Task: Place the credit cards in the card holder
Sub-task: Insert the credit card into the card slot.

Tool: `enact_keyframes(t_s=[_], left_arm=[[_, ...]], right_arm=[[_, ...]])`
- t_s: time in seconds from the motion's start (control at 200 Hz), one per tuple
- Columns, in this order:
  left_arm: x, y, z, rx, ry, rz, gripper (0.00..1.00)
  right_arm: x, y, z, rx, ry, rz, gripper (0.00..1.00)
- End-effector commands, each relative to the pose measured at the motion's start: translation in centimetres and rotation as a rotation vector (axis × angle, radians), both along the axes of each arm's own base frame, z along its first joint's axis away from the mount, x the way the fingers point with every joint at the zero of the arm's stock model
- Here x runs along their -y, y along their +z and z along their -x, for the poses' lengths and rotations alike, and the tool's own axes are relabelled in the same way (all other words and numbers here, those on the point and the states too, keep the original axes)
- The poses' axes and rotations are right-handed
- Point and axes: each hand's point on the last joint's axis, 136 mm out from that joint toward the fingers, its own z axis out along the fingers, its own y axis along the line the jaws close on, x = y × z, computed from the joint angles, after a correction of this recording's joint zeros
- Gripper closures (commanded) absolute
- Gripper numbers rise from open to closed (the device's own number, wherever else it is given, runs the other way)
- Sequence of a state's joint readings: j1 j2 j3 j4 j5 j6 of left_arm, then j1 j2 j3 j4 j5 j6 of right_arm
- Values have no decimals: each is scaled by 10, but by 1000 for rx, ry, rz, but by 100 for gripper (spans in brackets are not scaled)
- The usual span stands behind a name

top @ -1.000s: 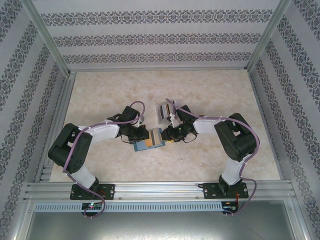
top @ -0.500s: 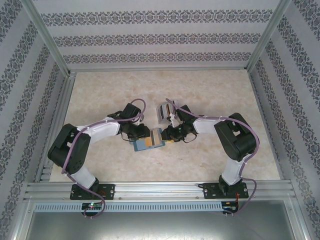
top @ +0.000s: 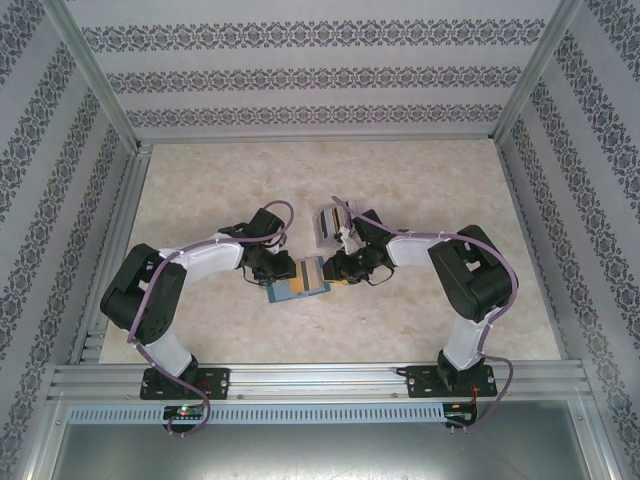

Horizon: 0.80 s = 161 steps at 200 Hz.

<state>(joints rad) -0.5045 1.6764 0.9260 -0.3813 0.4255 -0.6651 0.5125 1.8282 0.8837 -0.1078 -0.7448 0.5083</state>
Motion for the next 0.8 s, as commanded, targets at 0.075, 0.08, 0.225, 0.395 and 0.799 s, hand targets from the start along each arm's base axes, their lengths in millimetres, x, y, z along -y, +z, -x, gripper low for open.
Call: enact_keyframes(t_s=[0.075, 0.08, 0.225, 0.395, 0.799], left_arm=[[15, -3, 0, -5, -32, 10, 79], [15, -4, 0, -6, -32, 9, 79], [19, -6, 0, -14, -34, 15, 81], [27, 3, -3, -1, -48, 29, 81], [50, 1, 1, -20, -63, 84, 84]], right_arm=[[-14, -24, 10, 5, 65, -4, 65], [-14, -24, 10, 6, 65, -4, 65], [-14, -25, 10, 3, 67, -4, 65], [-16, -28, 12, -10, 72, -7, 65], [-17, -29, 14, -10, 79, -4, 65]])
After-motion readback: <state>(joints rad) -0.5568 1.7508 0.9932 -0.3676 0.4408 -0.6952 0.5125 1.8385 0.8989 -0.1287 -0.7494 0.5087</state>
